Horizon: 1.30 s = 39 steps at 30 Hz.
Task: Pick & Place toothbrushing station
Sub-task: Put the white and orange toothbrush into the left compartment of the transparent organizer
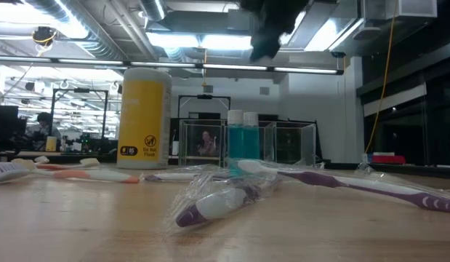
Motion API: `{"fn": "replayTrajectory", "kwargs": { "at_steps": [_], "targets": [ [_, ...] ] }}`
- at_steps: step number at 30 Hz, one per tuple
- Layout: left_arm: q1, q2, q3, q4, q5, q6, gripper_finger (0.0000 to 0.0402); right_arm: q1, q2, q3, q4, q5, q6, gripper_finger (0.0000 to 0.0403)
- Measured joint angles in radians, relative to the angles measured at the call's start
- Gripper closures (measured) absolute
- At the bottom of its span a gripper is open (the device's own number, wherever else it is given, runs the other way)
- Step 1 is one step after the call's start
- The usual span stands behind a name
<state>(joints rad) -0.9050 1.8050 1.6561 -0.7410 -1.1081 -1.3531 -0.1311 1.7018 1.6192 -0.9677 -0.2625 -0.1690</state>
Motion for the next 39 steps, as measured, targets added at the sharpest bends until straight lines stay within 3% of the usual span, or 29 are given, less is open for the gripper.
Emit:
{"fn": "replayTrajectory", "kwargs": {
  "at_steps": [7, 11, 18, 22, 28, 34, 39],
  "targets": [
    [0.004, -0.159, 0.000, -0.083, -0.130, 0.250, 0.0258, 0.028, -0.244, -0.097, -0.027, -0.019, 0.139, 0.0246],
    [0.004, -0.252, 0.000, -0.100, -0.117, 0.410, 0.0258, 0.118, -0.369, -0.194, -0.025, -0.017, 0.271, 0.0246],
    [0.013, -0.365, 0.000, -0.098, 0.007, 0.623, 0.0258, 0.340, -0.533, -0.332, 0.085, 0.094, 0.524, 0.0246],
    [0.059, -0.408, 0.000, -0.088, 0.126, 0.704, 0.0258, 0.484, -0.595, -0.366, 0.185, 0.236, 0.628, 0.0246],
    [0.148, -0.442, 0.000, 0.052, 0.299, 0.918, 0.0258, 0.656, -0.639, -0.397, 0.325, 0.458, 0.660, 0.0246],
    [0.207, -0.484, -0.018, 0.091, 0.362, 0.965, 0.0258, 0.746, -0.633, -0.399, 0.204, 0.567, 0.780, 0.0246],
    [0.215, -0.571, -0.155, 0.167, 0.364, 0.922, 0.0258, 0.849, -0.597, -0.400, 0.160, 0.620, 0.902, 0.0246]
  ]
}}
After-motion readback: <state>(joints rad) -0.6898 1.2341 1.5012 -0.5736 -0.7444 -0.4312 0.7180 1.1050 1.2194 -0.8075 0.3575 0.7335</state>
